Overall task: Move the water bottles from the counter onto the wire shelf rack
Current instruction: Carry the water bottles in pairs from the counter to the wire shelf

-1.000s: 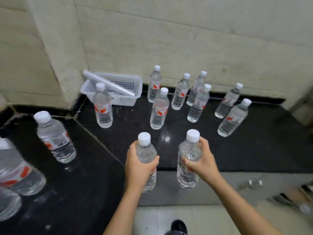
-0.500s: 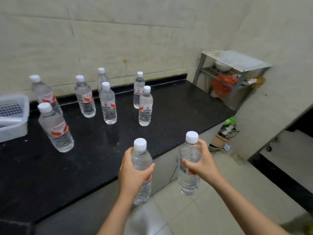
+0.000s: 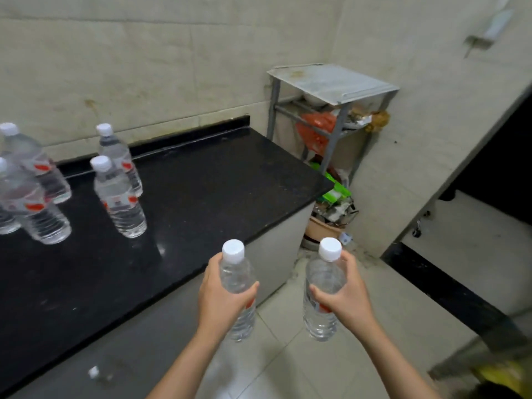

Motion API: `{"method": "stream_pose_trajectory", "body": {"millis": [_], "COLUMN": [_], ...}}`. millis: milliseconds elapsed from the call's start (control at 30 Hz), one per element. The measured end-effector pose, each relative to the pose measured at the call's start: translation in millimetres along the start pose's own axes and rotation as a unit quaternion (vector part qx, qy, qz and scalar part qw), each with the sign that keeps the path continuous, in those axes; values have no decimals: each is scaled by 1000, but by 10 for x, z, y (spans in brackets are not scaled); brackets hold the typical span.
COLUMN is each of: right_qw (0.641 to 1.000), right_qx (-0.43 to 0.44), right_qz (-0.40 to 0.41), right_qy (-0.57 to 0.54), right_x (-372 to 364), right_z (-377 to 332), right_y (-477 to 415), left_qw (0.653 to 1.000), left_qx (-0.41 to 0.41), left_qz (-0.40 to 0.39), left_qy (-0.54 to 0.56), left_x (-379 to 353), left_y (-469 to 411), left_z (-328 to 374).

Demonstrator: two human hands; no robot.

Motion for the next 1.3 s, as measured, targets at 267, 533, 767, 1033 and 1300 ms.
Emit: {"method": "stream_pose_trajectory", "body": {"millis": [267,533,767,1033,1300], "right_qw": [996,991,986,968,977], "right_qx": [-36,-26,-6,10,4], "right_qz": [84,132,161,249,209], "right_qy": [-1,-14,31,10,-36], "right_x": [843,1385,1996,2781,3464], "right_z": [341,486,399,524,854], "right_y": [-342,-1254,-2370,-2987,-3758], "left_qw": [997,995,992,990,987], "left_qx": [3,-37,-62,-95,-120], "left_qz": [-81,-87,-61,-74,-87], "left_qy": [-14,36,92,76,63], "left_x": [-990,-1798,-2461,-3135,-4054], "left_y": [-286,-1105,-2090,-2659,-2959], "left_z": [297,918,1690,2364,2996]}}
Point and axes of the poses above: each hand's wrist, its own y-axis away from the middle knuckle, its own x-axis out of the back of the hand, z = x × y, the point moved 9 cm from there along -y, towards the middle knuckle, and after that the axes turned 13 degrees about -y, right-handed, at the moved point
